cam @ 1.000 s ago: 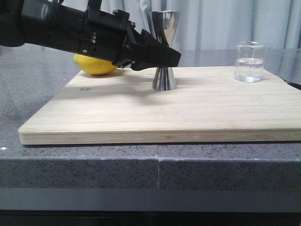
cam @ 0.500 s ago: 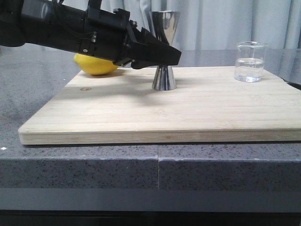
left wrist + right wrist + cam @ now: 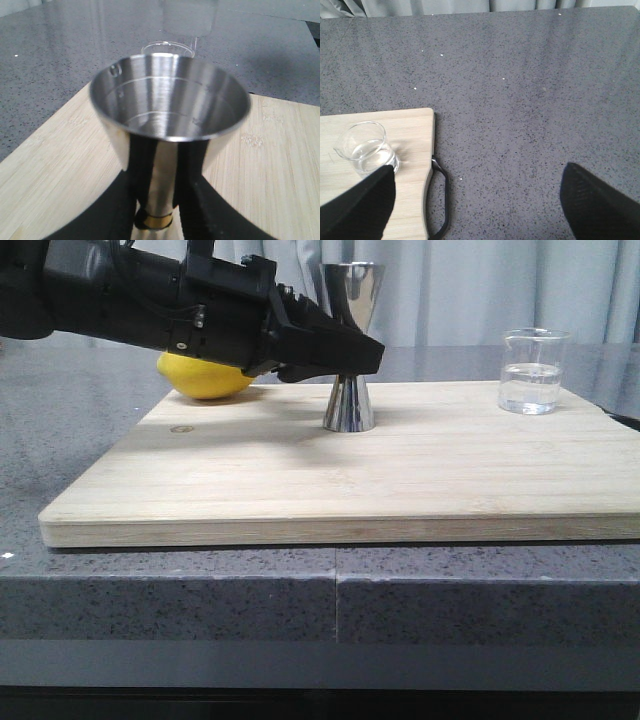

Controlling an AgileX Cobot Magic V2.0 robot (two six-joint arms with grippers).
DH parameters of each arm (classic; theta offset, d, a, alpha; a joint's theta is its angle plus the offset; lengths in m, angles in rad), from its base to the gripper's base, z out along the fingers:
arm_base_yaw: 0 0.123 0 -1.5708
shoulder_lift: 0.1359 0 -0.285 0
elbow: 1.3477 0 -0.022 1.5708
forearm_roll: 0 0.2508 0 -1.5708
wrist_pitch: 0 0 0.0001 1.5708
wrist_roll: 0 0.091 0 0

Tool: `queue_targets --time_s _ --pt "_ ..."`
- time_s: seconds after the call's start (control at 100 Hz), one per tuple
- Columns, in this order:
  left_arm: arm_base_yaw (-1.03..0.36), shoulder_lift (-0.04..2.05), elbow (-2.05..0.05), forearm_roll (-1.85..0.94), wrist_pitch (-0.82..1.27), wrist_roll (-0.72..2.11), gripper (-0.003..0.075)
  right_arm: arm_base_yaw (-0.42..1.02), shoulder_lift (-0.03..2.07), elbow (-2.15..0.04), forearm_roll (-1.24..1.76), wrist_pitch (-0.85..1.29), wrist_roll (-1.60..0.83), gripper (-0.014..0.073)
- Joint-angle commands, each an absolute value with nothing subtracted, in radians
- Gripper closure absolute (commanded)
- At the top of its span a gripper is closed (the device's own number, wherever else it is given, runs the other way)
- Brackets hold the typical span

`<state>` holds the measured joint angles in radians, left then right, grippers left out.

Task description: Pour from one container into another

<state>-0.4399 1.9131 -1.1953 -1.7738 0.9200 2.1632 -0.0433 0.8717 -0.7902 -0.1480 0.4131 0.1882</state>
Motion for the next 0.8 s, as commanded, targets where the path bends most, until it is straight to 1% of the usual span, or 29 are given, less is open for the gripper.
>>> queue_targets --time_s 0.0,0.35,0.79 --pt "-0.438 1.865 -1.225 -1.851 0.983 2.161 0.0571 -0.043 0.868 -0.824 -0.166 0.331 0.180 -0.0014" --pt "-0.438 1.865 -1.225 -1.851 1.016 2.161 0.0660 -0.043 0.868 -0.824 -0.166 0.331 0.180 -0.0014" --pt "-0.438 1.865 -1.229 -1.851 1.130 2.161 0.0662 -0.043 0.925 -0.824 -0.166 0.339 0.180 -0.0014"
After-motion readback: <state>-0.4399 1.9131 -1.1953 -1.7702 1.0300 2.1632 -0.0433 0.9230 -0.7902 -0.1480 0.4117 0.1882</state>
